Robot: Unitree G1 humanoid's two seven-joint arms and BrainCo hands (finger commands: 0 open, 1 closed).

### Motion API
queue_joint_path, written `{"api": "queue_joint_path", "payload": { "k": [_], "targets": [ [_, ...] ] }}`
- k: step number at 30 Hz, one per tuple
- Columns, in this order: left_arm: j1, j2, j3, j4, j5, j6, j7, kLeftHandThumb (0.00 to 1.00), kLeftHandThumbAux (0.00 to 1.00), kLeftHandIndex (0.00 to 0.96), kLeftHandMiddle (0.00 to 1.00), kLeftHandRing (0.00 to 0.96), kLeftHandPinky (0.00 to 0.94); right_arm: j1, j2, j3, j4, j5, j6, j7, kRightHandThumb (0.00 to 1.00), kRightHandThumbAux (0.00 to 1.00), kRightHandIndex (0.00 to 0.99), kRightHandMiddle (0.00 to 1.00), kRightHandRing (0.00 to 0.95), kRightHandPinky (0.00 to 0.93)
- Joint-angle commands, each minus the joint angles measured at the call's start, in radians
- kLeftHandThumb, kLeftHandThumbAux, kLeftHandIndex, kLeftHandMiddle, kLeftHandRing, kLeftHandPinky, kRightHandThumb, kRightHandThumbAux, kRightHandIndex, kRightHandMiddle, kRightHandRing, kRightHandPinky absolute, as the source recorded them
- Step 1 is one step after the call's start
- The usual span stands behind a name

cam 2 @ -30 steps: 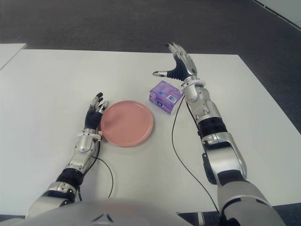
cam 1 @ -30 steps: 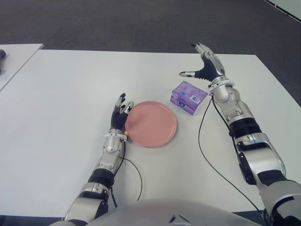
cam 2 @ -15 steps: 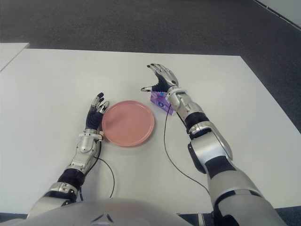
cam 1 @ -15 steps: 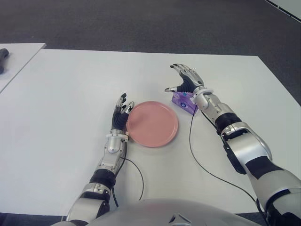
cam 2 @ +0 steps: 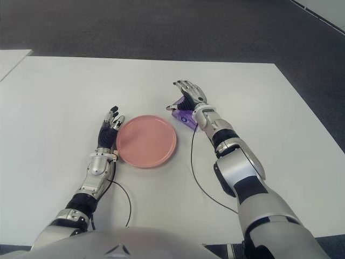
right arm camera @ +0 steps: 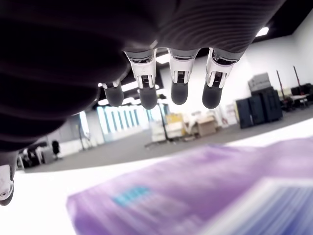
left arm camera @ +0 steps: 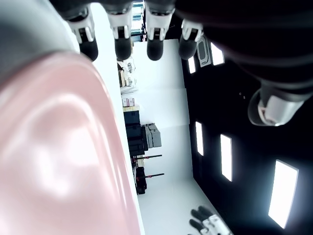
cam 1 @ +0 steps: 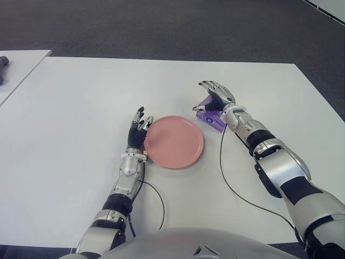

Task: Put the tissue paper into the plate.

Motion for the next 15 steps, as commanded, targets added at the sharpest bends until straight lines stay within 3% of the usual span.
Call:
{"api": "queue_joint_path", "payload": {
  "k": [1,15],
  "targets": [
    [0.038,0.0,0.0,0.009,0.011,0.023,0.01,0.0,0.394,0.0,0.0,0.0,0.0,-0.003,0.002,0.022,0.017,-0.014,0.03,0.022,0.06,0.455,0.0,0.0,0.0,0.0],
    [0.041,0.001,0.003,0.0,0.001,0.042,-0.001,0.0,0.369,0.0,0.0,0.0,0.0,0.011,-0.012,0.046,0.013,-0.019,0.045,0.005,0.047,0.46,0.0,0.0,0.0,0.0]
  ]
}}
